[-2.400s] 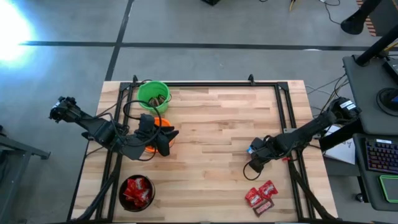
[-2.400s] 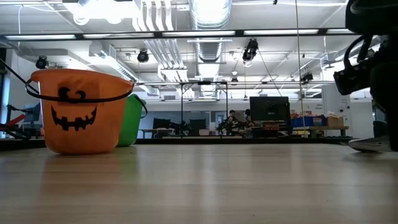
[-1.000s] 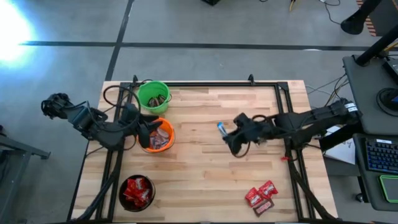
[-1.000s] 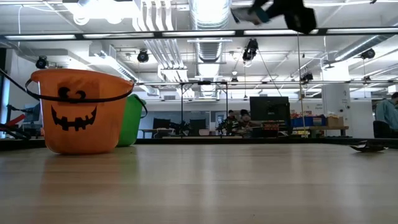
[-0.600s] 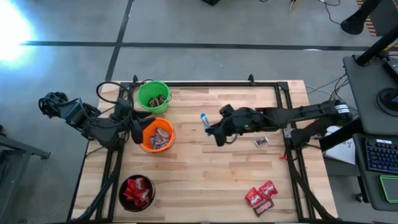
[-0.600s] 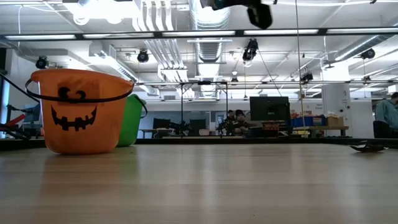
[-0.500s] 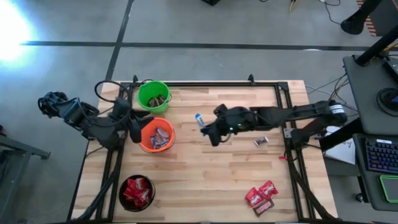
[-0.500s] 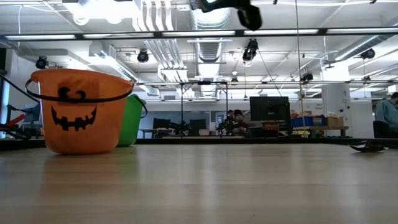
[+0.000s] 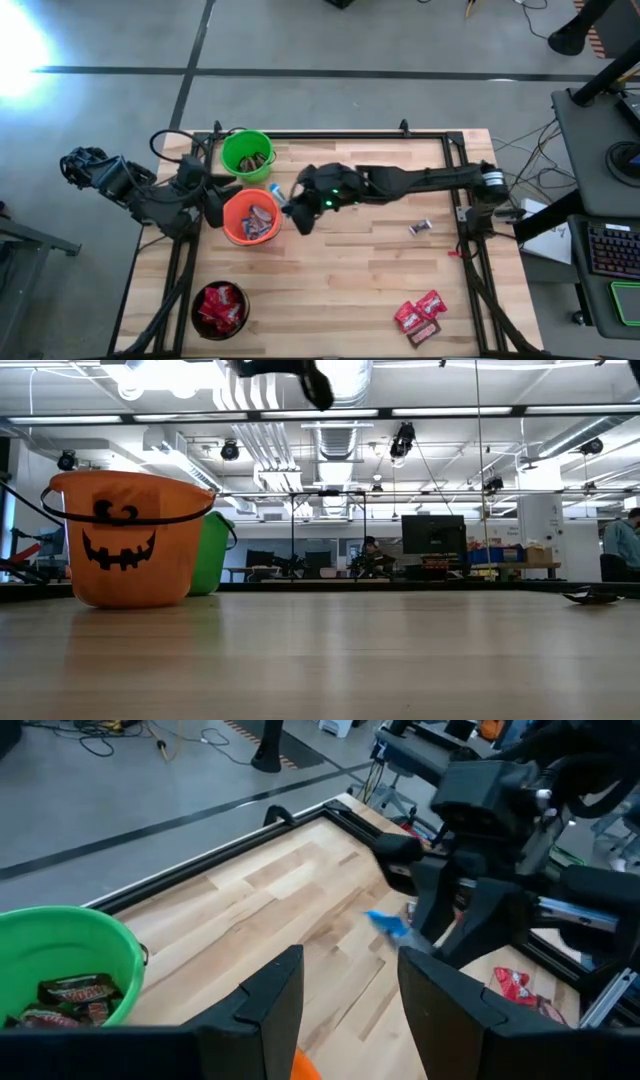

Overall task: Organize candy in baskets
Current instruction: Put the white chocolate into the orange bucket

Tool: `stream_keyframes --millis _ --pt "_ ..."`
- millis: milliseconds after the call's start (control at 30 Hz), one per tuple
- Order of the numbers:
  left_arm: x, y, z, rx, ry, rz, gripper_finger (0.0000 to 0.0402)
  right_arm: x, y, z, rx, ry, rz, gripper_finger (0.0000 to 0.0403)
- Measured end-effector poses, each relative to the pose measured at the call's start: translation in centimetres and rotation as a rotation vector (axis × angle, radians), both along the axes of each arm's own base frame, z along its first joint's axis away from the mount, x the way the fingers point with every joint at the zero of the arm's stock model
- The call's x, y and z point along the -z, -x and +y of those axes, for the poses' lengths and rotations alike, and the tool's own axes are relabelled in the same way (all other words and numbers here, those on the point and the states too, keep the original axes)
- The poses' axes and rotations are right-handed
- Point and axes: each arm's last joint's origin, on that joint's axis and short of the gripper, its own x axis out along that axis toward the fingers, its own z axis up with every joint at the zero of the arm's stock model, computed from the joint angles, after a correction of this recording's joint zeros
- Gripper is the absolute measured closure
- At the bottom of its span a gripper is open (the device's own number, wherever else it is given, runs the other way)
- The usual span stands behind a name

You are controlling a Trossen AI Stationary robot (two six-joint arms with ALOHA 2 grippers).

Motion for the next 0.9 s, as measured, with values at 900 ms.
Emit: stream_keyframes --millis 900 --pt "0.0 1.9 1.1 -0.009 -0.014 0.016 0.0255 4.9 -8.6 -1.8 -0.024 0.014 0.053 0.0332"
